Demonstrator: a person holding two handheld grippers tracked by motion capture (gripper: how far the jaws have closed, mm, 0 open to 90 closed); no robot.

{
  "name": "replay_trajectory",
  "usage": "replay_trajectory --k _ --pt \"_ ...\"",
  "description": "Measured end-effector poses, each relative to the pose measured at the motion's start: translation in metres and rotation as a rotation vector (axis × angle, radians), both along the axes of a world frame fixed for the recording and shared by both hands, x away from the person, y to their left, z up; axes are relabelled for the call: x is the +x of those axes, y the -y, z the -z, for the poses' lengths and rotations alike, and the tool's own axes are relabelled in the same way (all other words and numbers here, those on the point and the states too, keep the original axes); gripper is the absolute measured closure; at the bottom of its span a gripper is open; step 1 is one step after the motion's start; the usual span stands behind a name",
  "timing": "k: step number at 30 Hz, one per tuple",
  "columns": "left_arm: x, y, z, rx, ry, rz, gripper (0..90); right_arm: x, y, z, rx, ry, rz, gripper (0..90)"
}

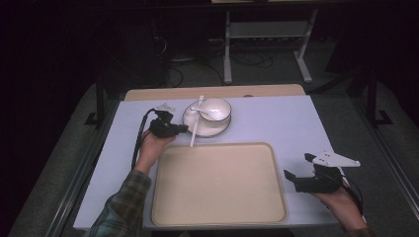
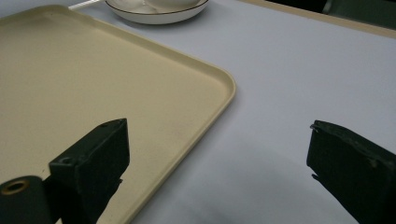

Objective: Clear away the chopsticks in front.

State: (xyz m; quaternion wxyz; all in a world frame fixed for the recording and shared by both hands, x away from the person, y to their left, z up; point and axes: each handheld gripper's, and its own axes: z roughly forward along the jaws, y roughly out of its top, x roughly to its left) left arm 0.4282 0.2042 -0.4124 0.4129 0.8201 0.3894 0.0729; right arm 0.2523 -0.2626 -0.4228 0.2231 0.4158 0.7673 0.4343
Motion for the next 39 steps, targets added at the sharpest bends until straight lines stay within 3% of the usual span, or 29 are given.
replay_trajectory --k 7,16,28,39 --pt "-0.015 0.017 0.005 0.003 -0.015 0.048 89.7 0.000 0.000 0.000 -0.003 -0.002 0.002 5.5" --pt "-0.023 0.042 0.013 0.028 -0.021 0.112 89.7 0.000 0.002 0.000 -0.003 0.000 0.006 5.5" --pt "-0.020 0.042 0.021 0.057 -0.030 0.099 89.7 0.001 0.002 0.001 -0.005 -0.001 0.004 5.5" --pt "-0.016 0.030 0.020 0.080 -0.022 0.058 89.7 0.001 0.002 0.001 -0.004 -0.002 0.003 5.5"
